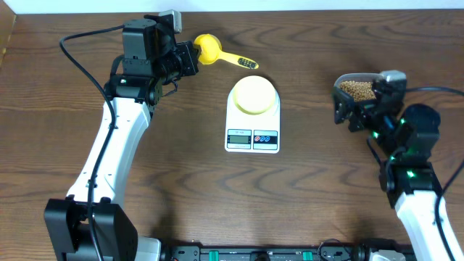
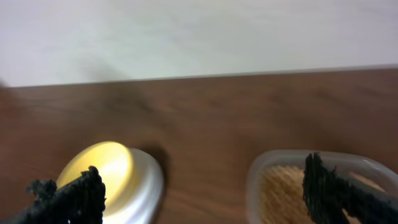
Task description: Scoop item into bowl and weigh 50g on scale
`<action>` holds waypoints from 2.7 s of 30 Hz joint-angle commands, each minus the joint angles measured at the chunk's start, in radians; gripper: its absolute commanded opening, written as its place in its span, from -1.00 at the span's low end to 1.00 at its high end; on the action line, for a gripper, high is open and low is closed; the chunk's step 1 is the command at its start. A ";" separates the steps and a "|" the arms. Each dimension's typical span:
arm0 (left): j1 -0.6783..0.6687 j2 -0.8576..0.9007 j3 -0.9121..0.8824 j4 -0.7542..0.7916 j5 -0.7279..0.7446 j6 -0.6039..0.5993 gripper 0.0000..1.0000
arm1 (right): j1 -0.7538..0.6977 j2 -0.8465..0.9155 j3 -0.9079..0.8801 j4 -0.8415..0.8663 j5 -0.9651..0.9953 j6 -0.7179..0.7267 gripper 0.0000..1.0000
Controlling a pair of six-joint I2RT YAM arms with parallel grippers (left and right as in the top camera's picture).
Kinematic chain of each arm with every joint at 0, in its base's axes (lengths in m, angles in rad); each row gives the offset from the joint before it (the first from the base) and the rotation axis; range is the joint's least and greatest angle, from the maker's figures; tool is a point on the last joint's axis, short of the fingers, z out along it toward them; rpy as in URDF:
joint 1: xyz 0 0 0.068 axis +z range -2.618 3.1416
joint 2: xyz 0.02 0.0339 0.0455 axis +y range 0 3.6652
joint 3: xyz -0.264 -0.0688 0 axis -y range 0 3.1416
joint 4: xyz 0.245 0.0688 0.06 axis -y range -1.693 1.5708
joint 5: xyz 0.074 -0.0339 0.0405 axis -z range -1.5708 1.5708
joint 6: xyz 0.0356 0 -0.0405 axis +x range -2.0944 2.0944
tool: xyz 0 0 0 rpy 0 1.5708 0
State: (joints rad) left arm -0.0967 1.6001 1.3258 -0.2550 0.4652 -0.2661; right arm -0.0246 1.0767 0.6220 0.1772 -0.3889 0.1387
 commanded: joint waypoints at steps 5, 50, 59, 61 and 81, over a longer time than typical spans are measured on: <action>-0.001 -0.012 -0.002 -0.005 -0.006 -0.006 -0.85 | 0.009 0.126 0.023 0.185 -0.269 0.015 0.99; -0.001 -0.012 -0.002 -0.029 -0.006 -0.010 -0.85 | 0.107 0.462 0.023 0.698 -0.267 0.800 0.98; -0.001 -0.012 -0.002 -0.028 -0.006 -0.010 -0.84 | 0.148 0.471 0.023 0.707 -0.265 0.801 0.96; -0.001 -0.012 -0.002 -0.028 -0.006 -0.010 -0.85 | 0.152 0.471 0.023 0.708 -0.264 0.800 0.97; -0.001 -0.010 -0.002 -0.063 -0.153 -0.163 -0.85 | 0.179 0.471 0.023 0.725 -0.280 0.772 0.79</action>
State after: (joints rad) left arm -0.0967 1.6001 1.3258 -0.3115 0.3496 -0.3977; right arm 0.1314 1.5463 0.6277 0.8867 -0.6586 0.9348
